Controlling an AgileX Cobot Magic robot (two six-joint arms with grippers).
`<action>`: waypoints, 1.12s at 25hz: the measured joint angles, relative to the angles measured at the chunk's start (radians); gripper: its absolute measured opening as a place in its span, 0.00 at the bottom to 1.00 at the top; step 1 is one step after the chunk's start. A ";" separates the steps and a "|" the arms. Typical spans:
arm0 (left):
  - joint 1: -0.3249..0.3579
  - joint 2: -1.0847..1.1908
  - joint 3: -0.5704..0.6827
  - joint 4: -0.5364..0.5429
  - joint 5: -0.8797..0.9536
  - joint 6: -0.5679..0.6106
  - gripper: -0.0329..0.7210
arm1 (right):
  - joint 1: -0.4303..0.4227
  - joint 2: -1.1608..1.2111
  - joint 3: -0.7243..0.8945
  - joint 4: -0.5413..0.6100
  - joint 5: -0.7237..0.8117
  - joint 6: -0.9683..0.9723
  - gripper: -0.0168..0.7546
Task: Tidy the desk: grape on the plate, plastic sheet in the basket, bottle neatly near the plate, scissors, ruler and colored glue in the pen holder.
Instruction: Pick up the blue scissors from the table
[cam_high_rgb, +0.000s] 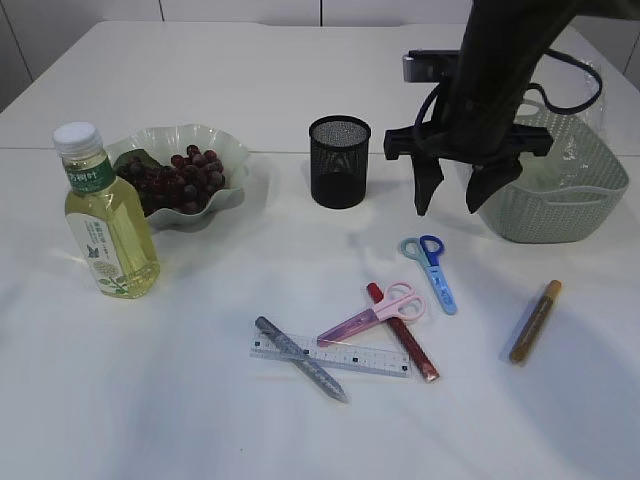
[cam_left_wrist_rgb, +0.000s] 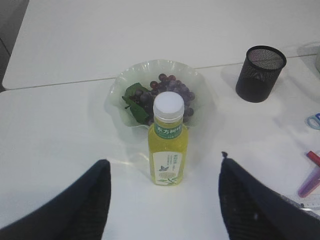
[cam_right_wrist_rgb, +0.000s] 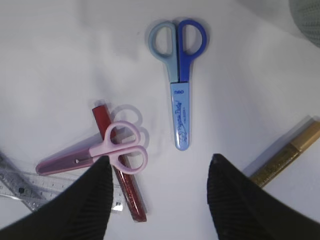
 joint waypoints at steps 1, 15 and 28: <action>0.000 0.000 0.000 -0.008 0.003 0.000 0.69 | 0.000 0.019 -0.007 -0.005 -0.002 0.005 0.61; 0.000 0.000 0.000 -0.029 0.045 0.000 0.69 | 0.000 0.140 -0.018 -0.022 -0.008 0.012 0.61; 0.000 -0.002 -0.054 -0.032 0.167 0.000 0.69 | 0.000 0.150 -0.019 -0.012 -0.010 0.012 0.61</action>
